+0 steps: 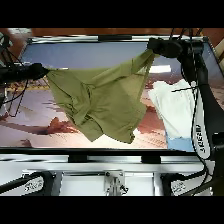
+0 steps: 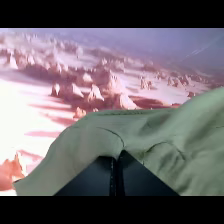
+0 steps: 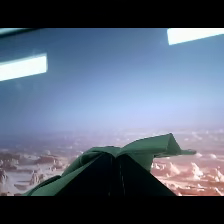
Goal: Fold the shirts.
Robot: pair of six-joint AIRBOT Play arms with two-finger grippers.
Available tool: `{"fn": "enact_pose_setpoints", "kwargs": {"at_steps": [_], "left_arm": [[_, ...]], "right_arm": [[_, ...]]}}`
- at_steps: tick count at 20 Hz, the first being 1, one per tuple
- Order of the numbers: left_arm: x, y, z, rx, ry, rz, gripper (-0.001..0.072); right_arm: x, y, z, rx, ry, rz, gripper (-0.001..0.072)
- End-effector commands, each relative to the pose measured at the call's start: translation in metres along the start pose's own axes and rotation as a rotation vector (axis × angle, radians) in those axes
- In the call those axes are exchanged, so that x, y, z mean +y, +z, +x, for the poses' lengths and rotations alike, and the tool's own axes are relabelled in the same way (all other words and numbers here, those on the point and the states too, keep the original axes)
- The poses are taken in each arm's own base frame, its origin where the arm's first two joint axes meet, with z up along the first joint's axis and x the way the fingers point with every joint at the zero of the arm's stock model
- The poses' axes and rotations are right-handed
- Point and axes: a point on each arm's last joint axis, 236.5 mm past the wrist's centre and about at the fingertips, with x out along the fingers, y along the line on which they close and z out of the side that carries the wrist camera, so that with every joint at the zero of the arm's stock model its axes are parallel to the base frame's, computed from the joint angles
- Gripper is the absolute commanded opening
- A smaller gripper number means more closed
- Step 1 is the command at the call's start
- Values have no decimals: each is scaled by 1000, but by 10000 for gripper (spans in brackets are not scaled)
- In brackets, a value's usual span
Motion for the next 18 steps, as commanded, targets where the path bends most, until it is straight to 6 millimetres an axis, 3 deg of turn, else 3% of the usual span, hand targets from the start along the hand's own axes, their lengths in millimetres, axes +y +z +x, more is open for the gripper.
{"fn": "enact_pose_setpoints", "kwargs": {"at_steps": [1, 2, 3, 4, 5, 7, 10, 11, 12, 14, 16, 18], "left_arm": [[-4, 8, -3, -6, -8, 64, 37], [-4, 1, 0, 22, -16, 61, 37], [-5, -7, 3, 54, -25, 57, 37], [-5, -13, 4, 79, -33, 55, 37], [-6, -17, 4, 98, -40, 54, 37], [-6, -19, 2, 106, -42, 65, 37], [2, -8, -9, 92, -32, 160, 37], [8, -1, -14, 75, -19, 152, 37], [13, 3, -17, 66, -10, 148, 37], [18, 1, -19, 75, -5, 128, 36], [19, -7, -21, 112, -16, 121, 37], [21, -12, -22, 132, -20, 115, 37]], "right_arm": [[-5, -6, -1, 31, -13, -5, 76], [-9, -29, 4, 117, -26, 6, 87], [-11, -51, 5, 199, -32, 13, 213], [-9, -70, 2, 281, -24, 8, 504], [-2, -86, -6, 358, 9, -15, 586], [15, -114, -36, 511, 97, -102, 585], [26, -175, -126, 884, 131, -273, 585], [34, -189, -146, 960, 134, -324, 585], [53, -202, -157, 989, 175, -398, 585], [102, -233, -156, 975, 256, -504, 585], [151, -280, -150, 956, 339, -543, 587], [183, -338, -155, 1026, 398, -475, 623]]}}
